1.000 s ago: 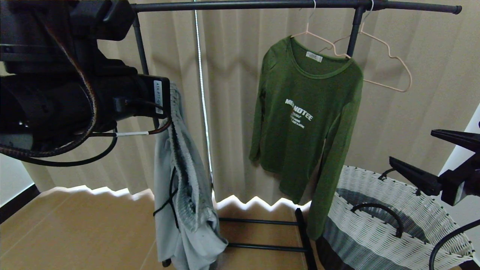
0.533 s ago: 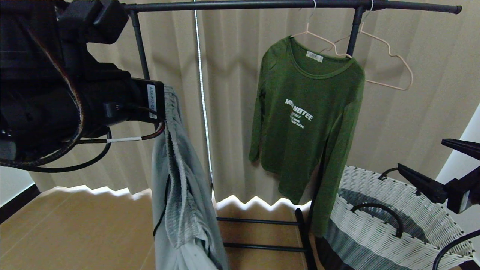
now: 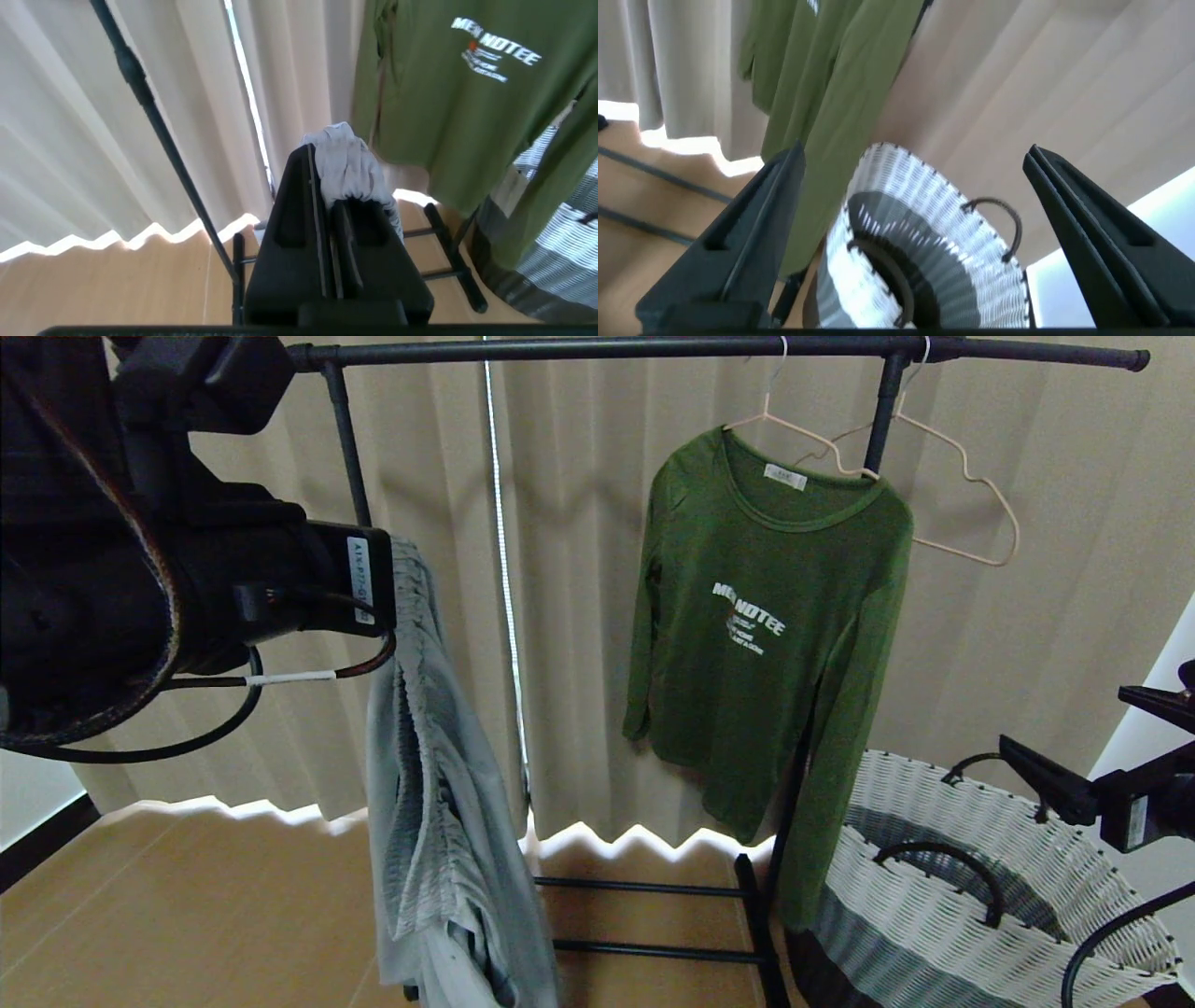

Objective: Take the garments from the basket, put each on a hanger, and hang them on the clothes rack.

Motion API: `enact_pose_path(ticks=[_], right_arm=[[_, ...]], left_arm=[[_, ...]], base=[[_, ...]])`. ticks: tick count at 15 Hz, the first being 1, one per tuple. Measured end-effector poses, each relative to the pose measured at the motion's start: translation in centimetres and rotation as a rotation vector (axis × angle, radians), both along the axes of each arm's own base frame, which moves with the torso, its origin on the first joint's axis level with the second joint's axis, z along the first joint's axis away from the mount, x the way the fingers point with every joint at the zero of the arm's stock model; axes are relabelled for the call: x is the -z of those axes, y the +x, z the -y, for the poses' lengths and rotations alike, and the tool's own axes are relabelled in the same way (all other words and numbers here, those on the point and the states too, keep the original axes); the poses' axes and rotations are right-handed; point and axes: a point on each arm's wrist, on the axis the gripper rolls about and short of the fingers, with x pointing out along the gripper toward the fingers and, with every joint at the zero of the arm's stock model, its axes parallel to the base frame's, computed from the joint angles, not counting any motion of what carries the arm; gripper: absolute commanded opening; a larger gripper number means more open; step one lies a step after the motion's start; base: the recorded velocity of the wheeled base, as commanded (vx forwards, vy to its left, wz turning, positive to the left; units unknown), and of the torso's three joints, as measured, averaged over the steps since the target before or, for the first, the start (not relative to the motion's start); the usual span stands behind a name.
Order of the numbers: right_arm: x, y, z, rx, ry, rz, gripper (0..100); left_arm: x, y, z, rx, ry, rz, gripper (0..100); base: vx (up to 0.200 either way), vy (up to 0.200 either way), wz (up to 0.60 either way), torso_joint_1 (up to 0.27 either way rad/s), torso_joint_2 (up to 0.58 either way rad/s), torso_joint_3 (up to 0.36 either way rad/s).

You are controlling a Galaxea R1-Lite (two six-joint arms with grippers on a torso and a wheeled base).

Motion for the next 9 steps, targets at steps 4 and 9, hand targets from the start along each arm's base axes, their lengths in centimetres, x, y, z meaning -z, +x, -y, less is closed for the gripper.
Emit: enact_pose_path(ticks=[4, 9], right_arm=[[0.8, -0.4, 0.1, 0.002, 0.002, -0.023, 100], [0.5, -0.5, 0.5, 0.038, 0.038, -0.010, 100]], left_arm=[[0.2, 0.0, -0.9, -0.027, 0.004, -0.004, 0], [2.3, -1.5, -2.1, -0.021, 0.033, -0.044, 0]], base=[[0.000, 0.000, 0.00, 0.000, 0.00, 0.000], [0.000, 0.000, 0.00, 0.000, 0.00, 0.000]])
